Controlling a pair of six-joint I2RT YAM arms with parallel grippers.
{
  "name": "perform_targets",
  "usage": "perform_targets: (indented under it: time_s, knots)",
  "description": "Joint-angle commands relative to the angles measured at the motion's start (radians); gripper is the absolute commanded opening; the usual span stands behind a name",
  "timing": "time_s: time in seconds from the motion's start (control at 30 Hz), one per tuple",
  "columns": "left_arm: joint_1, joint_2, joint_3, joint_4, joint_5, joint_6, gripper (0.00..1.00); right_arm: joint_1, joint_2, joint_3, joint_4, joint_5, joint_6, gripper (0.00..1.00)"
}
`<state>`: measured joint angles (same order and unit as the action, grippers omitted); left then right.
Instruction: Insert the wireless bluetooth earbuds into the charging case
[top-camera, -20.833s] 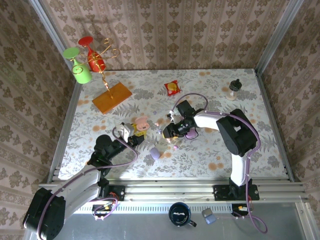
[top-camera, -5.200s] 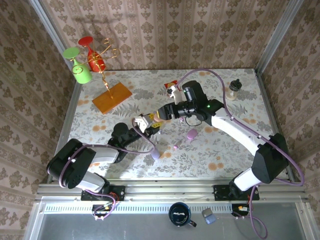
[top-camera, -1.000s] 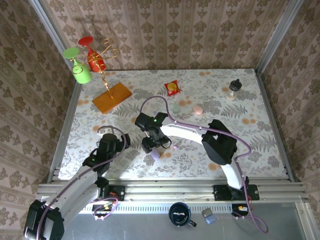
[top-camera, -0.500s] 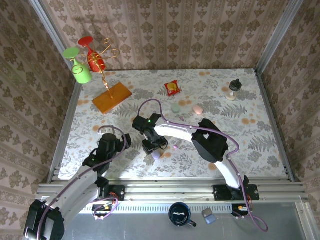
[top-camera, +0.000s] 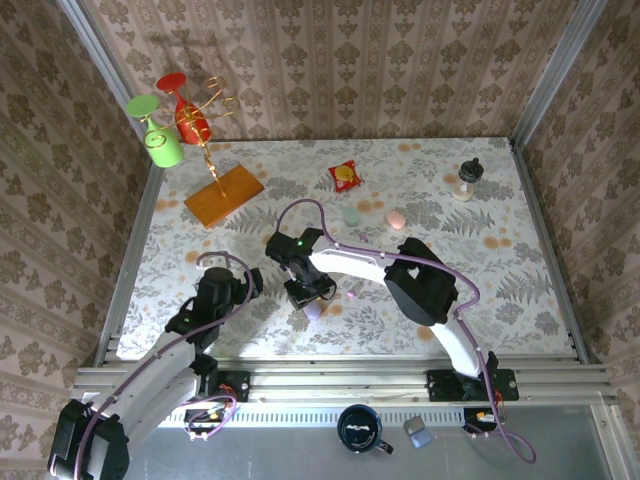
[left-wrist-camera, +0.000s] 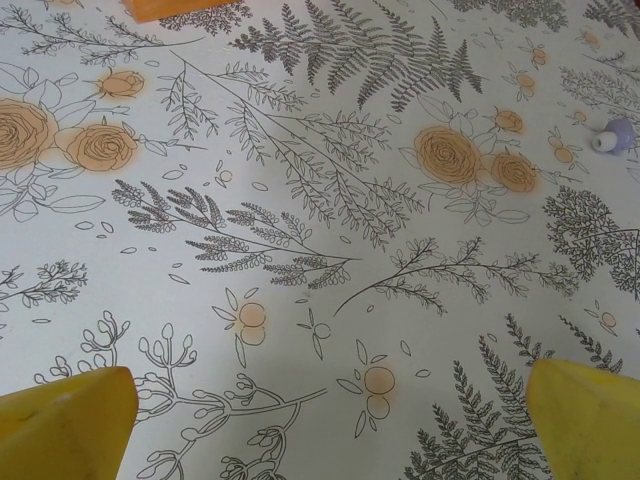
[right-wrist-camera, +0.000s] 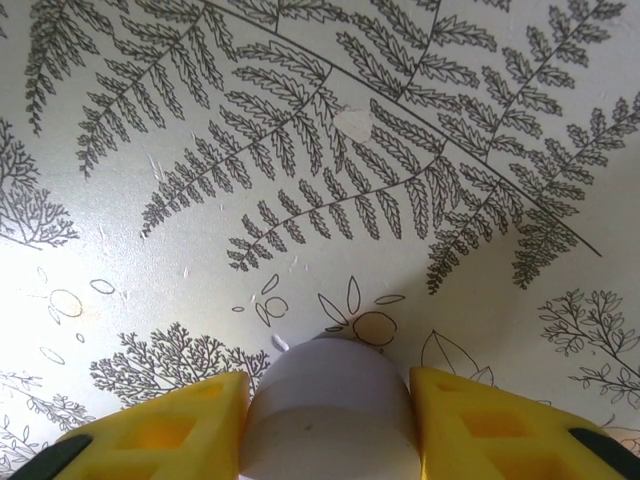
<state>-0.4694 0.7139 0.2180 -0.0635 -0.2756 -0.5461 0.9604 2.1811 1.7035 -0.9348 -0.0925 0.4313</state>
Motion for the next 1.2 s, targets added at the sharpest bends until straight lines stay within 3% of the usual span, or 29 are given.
perform_targets:
  time_s: [0.0,0.2,0.43,0.6,0.7,0.87,1.17]
  knots:
    - [0.006,-0.003,-0.003,0.011,0.005,0.028,1.00,-0.021,-0.074,-0.072,0.060,-0.019,0.049,0.42]
    - [0.002,-0.024,-0.035,0.227,0.115,0.087,1.00,-0.120,-0.292,-0.298,0.356,-0.065,0.175,0.41]
    - [-0.069,0.045,-0.025,0.506,0.183,0.228,1.00,-0.244,-0.524,-0.523,0.651,-0.107,0.383,0.37]
    - [-0.107,0.159,-0.007,0.767,0.447,0.198,1.00,-0.336,-0.625,-0.642,0.819,-0.210,0.489,0.38]
    - [-0.138,0.233,0.009,0.906,0.537,0.133,0.99,-0.383,-0.674,-0.697,0.902,-0.268,0.521,0.38]
    - [-0.232,0.367,0.056,1.061,0.541,0.104,0.97,-0.420,-0.730,-0.766,0.993,-0.310,0.573,0.38]
    - [-0.283,0.645,0.161,1.286,0.572,0.045,0.84,-0.437,-0.782,-0.805,1.052,-0.392,0.610,0.38]
